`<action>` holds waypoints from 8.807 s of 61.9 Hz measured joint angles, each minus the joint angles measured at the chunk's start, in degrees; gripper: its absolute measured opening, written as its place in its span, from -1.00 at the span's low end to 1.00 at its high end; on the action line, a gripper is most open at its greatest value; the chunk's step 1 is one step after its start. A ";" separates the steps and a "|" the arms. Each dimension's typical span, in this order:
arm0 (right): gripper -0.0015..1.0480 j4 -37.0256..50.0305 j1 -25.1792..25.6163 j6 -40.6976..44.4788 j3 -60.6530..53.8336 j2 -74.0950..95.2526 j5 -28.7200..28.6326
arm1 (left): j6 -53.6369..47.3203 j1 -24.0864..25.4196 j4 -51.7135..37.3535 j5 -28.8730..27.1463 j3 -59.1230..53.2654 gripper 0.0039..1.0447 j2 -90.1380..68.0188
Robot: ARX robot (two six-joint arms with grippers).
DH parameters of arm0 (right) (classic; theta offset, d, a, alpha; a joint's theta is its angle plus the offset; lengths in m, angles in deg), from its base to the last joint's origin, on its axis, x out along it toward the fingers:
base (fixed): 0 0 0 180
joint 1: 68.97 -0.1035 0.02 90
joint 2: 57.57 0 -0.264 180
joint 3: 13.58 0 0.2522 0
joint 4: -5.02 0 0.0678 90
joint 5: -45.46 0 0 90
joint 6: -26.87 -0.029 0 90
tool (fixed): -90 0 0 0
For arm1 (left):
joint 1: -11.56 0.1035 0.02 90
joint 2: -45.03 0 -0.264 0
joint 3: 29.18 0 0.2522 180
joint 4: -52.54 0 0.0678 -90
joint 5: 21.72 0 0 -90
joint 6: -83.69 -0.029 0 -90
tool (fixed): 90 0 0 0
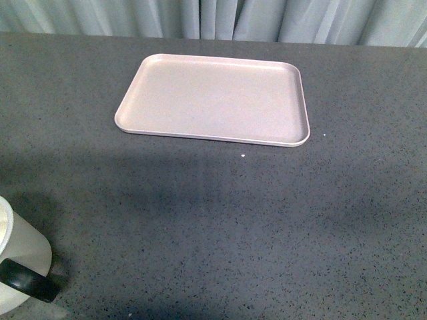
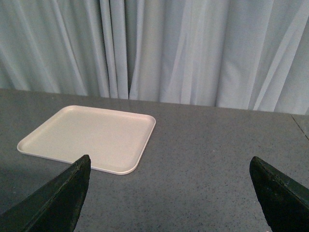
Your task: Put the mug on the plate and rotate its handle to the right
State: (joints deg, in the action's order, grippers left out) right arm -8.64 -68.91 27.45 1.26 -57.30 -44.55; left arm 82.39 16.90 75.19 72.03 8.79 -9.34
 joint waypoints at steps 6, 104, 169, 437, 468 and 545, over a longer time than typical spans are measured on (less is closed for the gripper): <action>0.82 0.00 0.00 0.00 0.00 0.00 0.00 | -1.42 -0.44 -1.11 -0.66 1.07 0.83 -5.95; 0.82 0.00 0.00 0.00 0.00 0.00 0.00 | -9.55 -0.76 -1.33 2.67 2.29 0.33 -21.92; 0.82 0.00 0.00 0.00 0.00 0.00 0.00 | -2.93 -17.59 7.04 3.67 31.52 -0.96 -35.39; 0.82 0.00 0.00 0.00 0.00 0.00 0.02 | 1.18 -5.33 -9.33 -3.72 -23.43 -0.98 52.87; 0.82 -0.02 0.00 0.00 0.00 0.00 0.00 | 1.20 -5.33 -8.87 -3.74 -23.43 -0.48 53.42; 0.82 1.57 -9.14 -3.80 64.32 105.07 -11.87 | 1.18 -5.38 -8.87 -3.74 -23.43 0.83 53.44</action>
State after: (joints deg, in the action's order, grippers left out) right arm -7.07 -78.05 23.65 65.58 47.77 -56.42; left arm 83.57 11.53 66.32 68.29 -14.64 44.10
